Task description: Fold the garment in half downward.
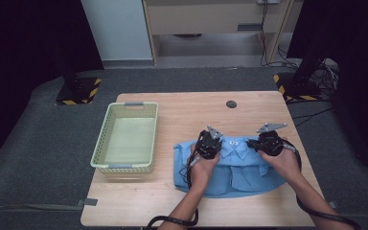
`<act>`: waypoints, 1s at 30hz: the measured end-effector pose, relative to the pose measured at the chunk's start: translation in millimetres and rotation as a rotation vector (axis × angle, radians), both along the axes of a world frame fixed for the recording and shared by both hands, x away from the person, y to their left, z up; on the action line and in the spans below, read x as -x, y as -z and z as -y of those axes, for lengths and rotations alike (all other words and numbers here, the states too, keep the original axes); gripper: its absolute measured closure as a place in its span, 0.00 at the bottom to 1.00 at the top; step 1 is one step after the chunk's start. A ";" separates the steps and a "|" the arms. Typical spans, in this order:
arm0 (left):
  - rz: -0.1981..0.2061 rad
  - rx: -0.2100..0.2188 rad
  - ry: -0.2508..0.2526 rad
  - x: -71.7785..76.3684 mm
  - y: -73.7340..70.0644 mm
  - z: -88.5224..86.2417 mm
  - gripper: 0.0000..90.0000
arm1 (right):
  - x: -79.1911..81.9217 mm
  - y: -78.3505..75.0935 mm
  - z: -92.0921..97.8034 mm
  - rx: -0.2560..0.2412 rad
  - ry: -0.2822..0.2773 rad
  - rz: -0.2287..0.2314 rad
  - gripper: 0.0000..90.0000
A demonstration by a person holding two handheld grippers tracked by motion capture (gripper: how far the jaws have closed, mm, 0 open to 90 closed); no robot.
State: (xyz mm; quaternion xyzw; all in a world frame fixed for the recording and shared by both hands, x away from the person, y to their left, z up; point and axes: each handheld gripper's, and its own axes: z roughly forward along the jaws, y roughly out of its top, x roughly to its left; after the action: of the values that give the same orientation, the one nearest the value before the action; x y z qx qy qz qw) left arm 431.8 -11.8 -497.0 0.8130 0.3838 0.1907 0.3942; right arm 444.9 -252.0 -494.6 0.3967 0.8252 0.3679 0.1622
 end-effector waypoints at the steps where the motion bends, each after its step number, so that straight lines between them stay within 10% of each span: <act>1: 0.007 0.006 0.005 4.2 -2.1 0.2 0.95 | 4.0 -1.9 1.2 -0.004 -0.002 0.004 0.95; 21: 0.035 0.017 0.066 69.6 0.5 -14.6 0.93 | 68.7 -22.0 3.9 -0.040 -0.057 0.094 0.96; 30: 0.032 -0.089 0.059 67.9 8.8 -10.0 0.38 | 75.1 -30.4 -0.3 -0.026 -0.074 0.135 0.96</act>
State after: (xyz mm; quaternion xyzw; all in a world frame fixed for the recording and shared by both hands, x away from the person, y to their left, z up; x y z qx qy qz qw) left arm 363.9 -1.9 -505.8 0.8374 0.3445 0.2089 0.3694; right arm 369.8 -251.8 -464.1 0.3421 0.8216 0.4105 0.1987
